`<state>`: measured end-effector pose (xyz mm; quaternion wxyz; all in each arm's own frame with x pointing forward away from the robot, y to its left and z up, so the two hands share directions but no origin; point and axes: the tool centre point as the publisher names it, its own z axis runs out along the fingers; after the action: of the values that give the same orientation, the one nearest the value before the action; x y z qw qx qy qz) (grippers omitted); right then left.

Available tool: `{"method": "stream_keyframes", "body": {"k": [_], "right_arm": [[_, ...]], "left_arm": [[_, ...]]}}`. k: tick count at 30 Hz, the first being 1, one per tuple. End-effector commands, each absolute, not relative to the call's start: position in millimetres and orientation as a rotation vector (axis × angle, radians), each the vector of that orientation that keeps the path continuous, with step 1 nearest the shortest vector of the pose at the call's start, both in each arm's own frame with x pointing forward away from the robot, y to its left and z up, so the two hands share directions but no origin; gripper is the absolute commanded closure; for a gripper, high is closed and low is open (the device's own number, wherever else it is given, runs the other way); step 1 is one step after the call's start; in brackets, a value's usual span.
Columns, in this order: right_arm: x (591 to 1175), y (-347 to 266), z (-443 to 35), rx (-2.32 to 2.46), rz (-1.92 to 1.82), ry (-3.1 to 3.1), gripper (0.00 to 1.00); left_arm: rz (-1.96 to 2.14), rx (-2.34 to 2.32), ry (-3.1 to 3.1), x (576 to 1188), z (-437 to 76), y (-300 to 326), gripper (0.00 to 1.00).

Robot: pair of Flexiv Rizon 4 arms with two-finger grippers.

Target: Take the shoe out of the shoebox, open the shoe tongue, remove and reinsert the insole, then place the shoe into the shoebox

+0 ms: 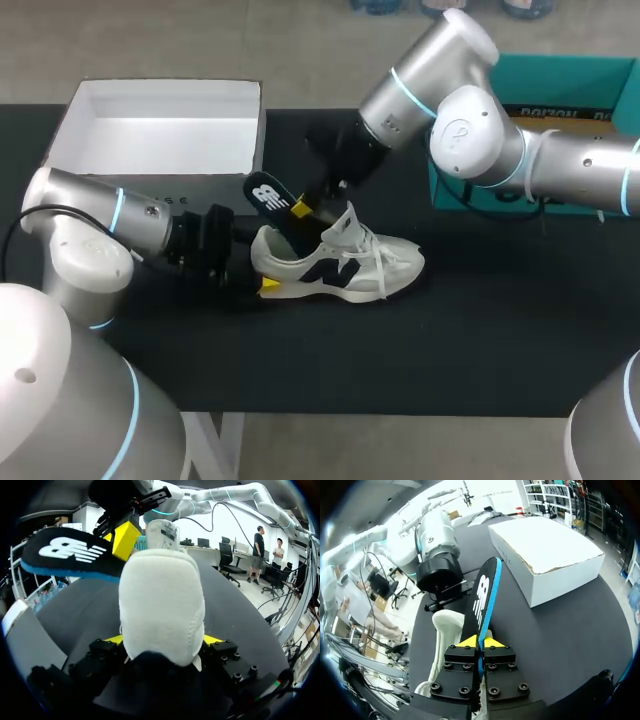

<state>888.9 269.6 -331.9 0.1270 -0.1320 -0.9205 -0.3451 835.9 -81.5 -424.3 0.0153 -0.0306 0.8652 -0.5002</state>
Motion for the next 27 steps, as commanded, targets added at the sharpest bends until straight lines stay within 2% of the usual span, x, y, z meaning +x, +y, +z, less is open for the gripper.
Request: {"method": "stream_keyframes", "body": {"k": [1,10,21,27], "right_arm": [[885.8,267.5,-316.1,-0.374,-1.054,-2.683,1.0],[893.9,272.8,-286.7,-0.407,-1.149,-2.663,1.0],[905.3,267.8,-219.9,-0.464,-1.253,-2.712,1.0],[905.3,267.8,-219.9,-0.464,-1.253,-2.712,1.0]], "left_arm": [[-1.557,-0.095,2.691,835.0,-424.8,-82.0,1.0],[-1.557,-0.095,2.691,835.0,-424.8,-82.0,1.0],[-1.557,-0.095,2.691,835.0,-424.8,-82.0,1.0],[-1.557,-0.095,2.691,835.0,-424.8,-82.0,1.0]]}}
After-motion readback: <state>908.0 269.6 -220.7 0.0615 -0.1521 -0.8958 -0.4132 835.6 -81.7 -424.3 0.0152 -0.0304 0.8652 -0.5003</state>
